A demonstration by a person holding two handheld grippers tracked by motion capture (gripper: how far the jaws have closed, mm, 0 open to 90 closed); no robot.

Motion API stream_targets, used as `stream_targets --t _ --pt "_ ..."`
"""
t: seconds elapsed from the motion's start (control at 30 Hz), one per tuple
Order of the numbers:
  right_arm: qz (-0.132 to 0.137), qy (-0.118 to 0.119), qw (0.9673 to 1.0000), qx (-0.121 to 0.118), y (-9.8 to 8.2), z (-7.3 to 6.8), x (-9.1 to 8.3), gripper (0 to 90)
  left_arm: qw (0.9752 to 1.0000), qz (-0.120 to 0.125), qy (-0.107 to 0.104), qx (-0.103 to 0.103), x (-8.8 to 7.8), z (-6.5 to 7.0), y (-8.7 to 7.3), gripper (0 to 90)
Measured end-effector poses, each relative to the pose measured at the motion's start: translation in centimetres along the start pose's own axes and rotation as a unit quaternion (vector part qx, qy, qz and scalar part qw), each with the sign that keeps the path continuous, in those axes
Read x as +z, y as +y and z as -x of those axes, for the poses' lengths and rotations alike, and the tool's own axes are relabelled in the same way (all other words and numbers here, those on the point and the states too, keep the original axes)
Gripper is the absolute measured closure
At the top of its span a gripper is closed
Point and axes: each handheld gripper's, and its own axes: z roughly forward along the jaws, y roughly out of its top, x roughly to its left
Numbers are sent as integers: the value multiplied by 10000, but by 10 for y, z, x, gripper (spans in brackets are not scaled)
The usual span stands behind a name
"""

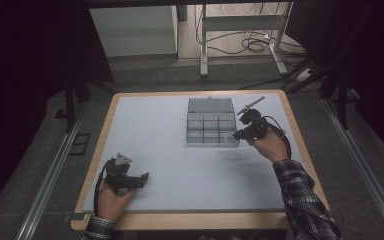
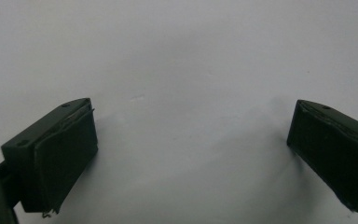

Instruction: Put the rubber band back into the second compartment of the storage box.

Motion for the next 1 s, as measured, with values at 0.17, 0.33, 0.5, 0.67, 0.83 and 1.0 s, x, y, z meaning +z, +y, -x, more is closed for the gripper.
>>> stream_targets --t 0.17,0.33,0.5,0.67,0.83,1.0 --pt "121 -24 9999 76 2 4 0 818 10000 0 0 -1 0 0 0 17" --pt "259 -80 9995 141 6 7 4 817 10000 1 -1 -2 0 0 0 17" --pt "415 -114 9988 222 10 10 9 817 10000 1 0 0 0 0 0 17" --pt "507 -191 9982 244 15 12 13 817 10000 -2 0 2 0 0 0 17" --pt "657 -247 9971 307 20 14 19 816 10000 -2 -1 0 0 0 0 17" --pt "813 -293 9956 363 24 16 27 816 10000 -2 -1 -1 0 0 0 17"
